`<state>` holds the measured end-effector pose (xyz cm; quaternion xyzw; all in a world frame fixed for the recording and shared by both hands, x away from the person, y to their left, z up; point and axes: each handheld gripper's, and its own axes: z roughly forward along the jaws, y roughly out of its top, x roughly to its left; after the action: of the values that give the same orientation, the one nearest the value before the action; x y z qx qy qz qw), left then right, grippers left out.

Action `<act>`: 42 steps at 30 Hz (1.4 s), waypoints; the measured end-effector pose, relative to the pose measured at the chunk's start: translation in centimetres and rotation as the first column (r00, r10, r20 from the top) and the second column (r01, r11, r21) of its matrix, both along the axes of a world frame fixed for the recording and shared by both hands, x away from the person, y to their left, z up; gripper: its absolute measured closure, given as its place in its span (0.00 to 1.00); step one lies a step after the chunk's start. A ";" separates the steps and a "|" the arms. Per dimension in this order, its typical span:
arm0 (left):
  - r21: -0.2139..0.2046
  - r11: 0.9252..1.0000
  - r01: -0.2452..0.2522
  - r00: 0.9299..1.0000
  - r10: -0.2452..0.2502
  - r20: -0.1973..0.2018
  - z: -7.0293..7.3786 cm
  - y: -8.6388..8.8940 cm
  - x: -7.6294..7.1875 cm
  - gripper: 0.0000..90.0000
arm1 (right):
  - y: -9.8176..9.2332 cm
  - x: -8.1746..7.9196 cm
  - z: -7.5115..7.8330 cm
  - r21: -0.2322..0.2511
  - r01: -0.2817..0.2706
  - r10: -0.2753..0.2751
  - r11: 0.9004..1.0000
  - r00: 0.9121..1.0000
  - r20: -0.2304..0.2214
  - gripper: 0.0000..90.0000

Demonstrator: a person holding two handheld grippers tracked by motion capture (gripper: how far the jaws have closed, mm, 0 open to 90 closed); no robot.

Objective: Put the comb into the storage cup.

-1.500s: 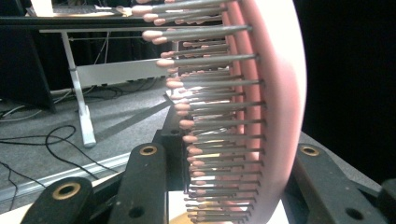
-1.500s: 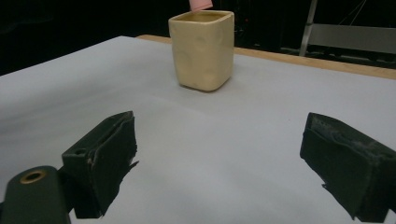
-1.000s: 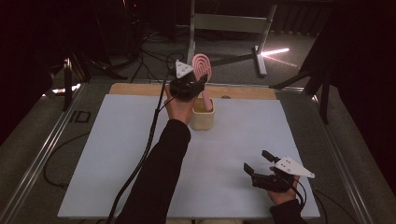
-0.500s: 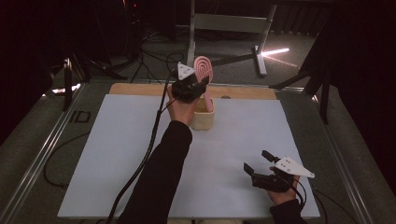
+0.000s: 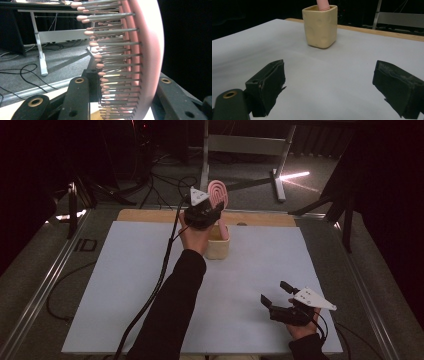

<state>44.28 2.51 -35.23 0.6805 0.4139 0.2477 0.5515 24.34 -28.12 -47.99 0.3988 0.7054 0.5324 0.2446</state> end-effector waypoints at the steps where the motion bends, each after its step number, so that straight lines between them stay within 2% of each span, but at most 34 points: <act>1: 0.000 1.000 0.000 1.000 0.000 0.000 0.0 0.0 0.0 0.71 | 0.0 0.0 0.0 0.000 0.000 0.000 1.000 1.000 -0.001 0.12; 15: -0.001 1.000 -0.005 1.000 0.005 -0.001 0.0 0.0 0.0 0.71 | 0.0 0.0 0.0 0.000 0.000 0.000 1.000 1.000 0.000 0.12; 22: 0.013 1.000 -0.015 1.000 0.015 0.004 0.0 -0.1 -0.1 0.71 | 0.0 0.0 0.0 0.000 0.000 0.000 1.000 1.000 0.003 0.12; 27: 0.026 1.000 -0.017 1.000 0.017 -0.009 -0.3 -0.1 -0.1 0.71 | 0.0 0.0 0.0 0.000 -0.001 0.001 1.000 1.000 0.002 0.12; 42: 0.023 1.000 -0.014 0.999 0.015 -0.039 -1.4 -0.2 0.1 0.71 | 0.0 0.0 0.0 -0.004 -0.001 0.001 1.000 1.000 0.001 0.12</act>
<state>44.40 2.33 -36.61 0.6885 0.4266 0.2430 0.5338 24.31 -28.15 -47.97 0.3977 0.7065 0.5314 0.2456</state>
